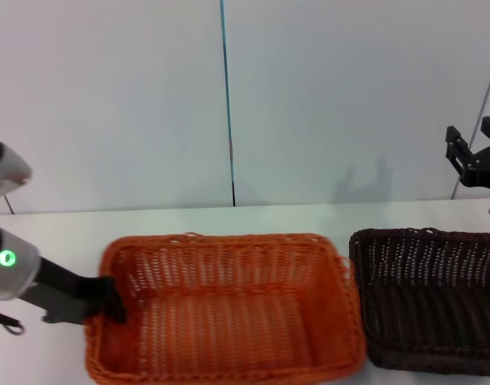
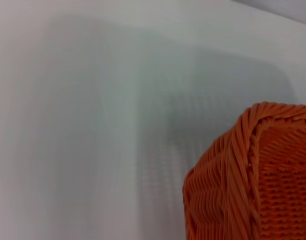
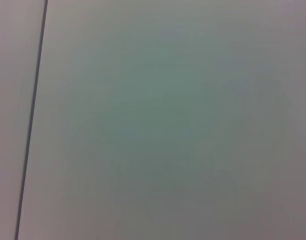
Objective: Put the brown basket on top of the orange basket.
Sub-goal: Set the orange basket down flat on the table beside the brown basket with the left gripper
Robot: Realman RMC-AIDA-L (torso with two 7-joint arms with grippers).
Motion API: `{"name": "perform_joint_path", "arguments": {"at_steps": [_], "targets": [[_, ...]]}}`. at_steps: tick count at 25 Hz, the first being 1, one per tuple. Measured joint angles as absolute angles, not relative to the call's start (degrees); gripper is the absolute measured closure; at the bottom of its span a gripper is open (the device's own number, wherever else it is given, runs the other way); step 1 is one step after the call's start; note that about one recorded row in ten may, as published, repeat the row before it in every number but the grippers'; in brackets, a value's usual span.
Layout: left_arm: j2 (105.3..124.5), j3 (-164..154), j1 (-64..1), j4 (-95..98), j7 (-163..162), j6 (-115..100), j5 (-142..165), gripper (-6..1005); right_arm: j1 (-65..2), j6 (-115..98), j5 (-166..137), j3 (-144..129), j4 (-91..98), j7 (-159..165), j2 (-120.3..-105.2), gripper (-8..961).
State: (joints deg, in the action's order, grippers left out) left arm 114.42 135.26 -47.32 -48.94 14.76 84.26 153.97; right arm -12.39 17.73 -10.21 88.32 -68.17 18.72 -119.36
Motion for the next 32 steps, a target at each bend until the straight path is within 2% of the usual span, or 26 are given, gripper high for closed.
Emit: {"name": "perform_joint_path", "arguments": {"at_steps": [6, 9, 18, 26, 32], "targets": [[118.11, 135.3, -48.8, -48.1, 14.9, 82.7, 152.4, 849, -12.4, 17.8, -10.4, 88.3, -67.9, 18.7, -119.36, 453], [118.41, 135.3, -49.7, -46.0, 15.0, 81.6, 151.1, 849, -12.4, 17.9, -10.5, 88.5, -67.7, 18.7, -119.36, 453], [118.39, 134.9, -50.3, -43.5, 15.4, 77.5, 149.9, 849, -12.0, 18.2, -10.5, 88.7, -67.6, 18.7, -119.26, 453], [116.59, 132.4, -50.1, -39.8, 15.3, 72.6, 150.8, 849, -11.9, 18.2, -10.5, 88.7, -68.4, 18.7, -119.17, 453], [116.33, 131.6, -50.1, -39.3, 16.9, 70.2, 151.1, 850, -11.9, 18.2, -10.5, 88.6, -68.5, 18.6, -119.17, 454]]}}
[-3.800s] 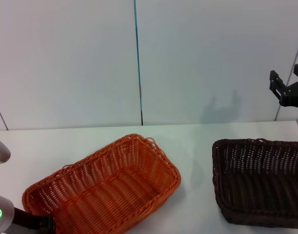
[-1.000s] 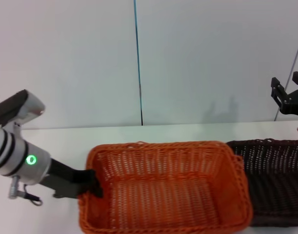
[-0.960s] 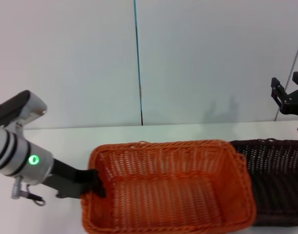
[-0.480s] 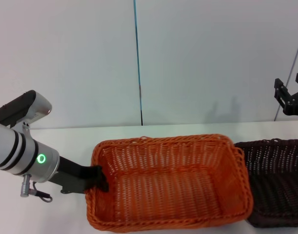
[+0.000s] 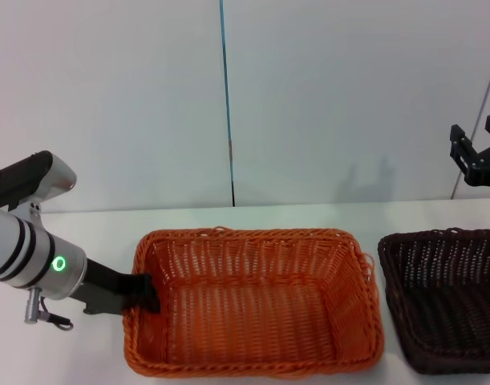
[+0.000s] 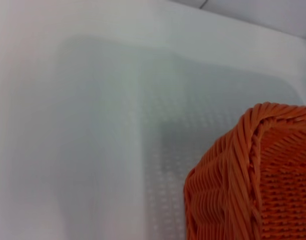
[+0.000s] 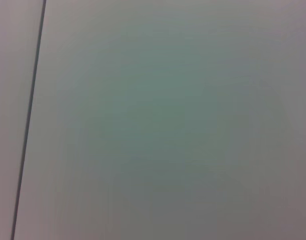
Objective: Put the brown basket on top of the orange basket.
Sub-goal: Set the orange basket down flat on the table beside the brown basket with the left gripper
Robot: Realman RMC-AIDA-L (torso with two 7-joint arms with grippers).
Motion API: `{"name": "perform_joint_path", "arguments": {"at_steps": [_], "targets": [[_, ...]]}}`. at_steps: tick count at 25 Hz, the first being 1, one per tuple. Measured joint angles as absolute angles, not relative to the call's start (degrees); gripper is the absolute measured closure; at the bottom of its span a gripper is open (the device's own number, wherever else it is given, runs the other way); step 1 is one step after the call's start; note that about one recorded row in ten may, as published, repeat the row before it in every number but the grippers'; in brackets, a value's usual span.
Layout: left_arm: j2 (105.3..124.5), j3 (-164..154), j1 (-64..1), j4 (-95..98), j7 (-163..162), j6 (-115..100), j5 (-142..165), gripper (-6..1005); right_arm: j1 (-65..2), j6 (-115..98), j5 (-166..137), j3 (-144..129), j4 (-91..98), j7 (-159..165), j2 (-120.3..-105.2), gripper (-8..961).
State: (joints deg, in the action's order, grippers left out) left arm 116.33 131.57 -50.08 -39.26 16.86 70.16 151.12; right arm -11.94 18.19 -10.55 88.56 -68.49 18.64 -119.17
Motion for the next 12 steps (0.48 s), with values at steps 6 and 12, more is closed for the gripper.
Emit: {"name": "perform_joint_path", "arguments": {"at_steps": [6, 12], "targets": [[116.01, 132.0, -50.4, -38.9, 18.2, 67.9, 150.8, 851, -12.0, 18.2, -10.5, 88.4, -68.8, 18.6, -119.18, 454], [116.01, 132.1, -50.5, -37.1, 19.2, 64.6, 149.6, 852, -12.0, 18.2, -10.5, 88.2, -68.8, 18.6, -119.18, 454]]}}
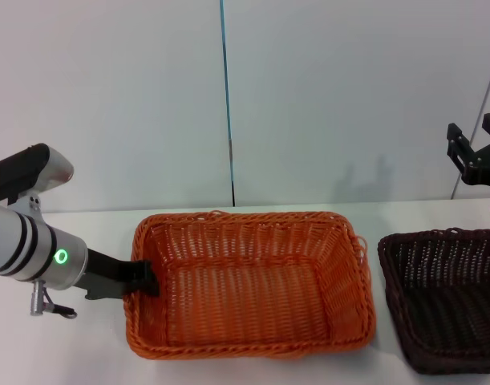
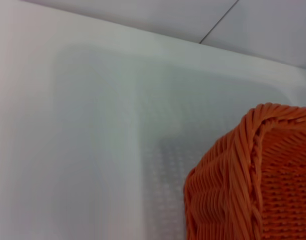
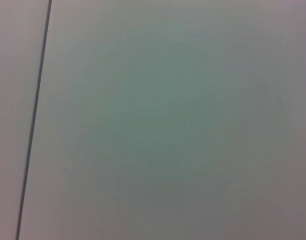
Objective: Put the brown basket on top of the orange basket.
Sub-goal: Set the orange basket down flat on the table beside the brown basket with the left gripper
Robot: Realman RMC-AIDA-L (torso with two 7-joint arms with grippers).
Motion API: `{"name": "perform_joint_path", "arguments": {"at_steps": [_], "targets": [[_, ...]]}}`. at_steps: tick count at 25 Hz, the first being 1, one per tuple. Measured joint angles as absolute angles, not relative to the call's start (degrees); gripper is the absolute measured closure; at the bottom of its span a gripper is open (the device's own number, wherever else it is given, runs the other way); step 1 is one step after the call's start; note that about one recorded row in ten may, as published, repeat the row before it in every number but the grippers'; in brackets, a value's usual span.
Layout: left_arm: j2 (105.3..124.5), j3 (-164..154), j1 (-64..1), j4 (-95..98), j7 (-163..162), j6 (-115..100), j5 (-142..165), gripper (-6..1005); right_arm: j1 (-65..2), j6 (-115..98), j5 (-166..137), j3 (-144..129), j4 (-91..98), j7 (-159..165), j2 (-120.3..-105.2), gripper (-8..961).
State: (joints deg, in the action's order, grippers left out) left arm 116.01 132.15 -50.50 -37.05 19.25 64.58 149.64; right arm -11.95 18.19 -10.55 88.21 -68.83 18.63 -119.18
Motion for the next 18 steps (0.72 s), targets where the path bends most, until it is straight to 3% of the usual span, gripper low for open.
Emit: {"name": "perform_joint_path", "arguments": {"at_steps": [18], "targets": [[116.03, 132.2, -50.2, -35.3, 22.8, 60.7, 148.6, 855, -12.0, 18.2, -10.5, 88.1, -69.6, 18.6, -119.27, 453]]}}
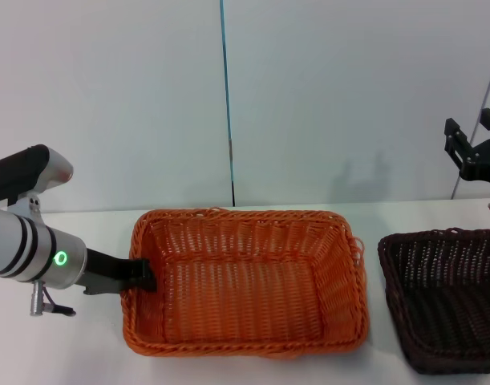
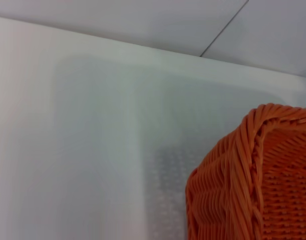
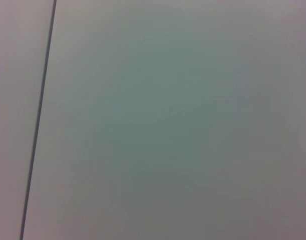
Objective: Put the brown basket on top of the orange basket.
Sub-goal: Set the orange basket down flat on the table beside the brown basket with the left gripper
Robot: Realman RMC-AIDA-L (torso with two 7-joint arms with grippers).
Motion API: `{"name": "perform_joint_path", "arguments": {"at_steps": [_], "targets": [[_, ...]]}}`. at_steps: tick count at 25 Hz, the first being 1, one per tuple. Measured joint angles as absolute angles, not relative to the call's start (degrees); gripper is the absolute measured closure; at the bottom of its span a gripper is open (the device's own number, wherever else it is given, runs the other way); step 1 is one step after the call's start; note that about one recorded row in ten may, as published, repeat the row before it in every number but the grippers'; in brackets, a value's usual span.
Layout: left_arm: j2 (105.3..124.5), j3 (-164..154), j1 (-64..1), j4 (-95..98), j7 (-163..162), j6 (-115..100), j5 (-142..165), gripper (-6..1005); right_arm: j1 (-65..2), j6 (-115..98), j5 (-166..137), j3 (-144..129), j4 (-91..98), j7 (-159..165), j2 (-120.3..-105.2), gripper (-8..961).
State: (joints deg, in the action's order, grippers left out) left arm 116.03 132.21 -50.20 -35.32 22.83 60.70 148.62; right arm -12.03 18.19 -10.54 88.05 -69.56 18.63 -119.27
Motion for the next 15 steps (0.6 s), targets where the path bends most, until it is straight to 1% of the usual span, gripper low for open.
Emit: {"name": "perform_joint_path", "arguments": {"at_steps": [15], "targets": [[116.79, 132.3, -49.9, -35.2, 23.9, 59.3, 148.0, 856, -12.1, 18.1, -10.5, 87.7, -69.5, 18.6, -119.27, 453]]}}
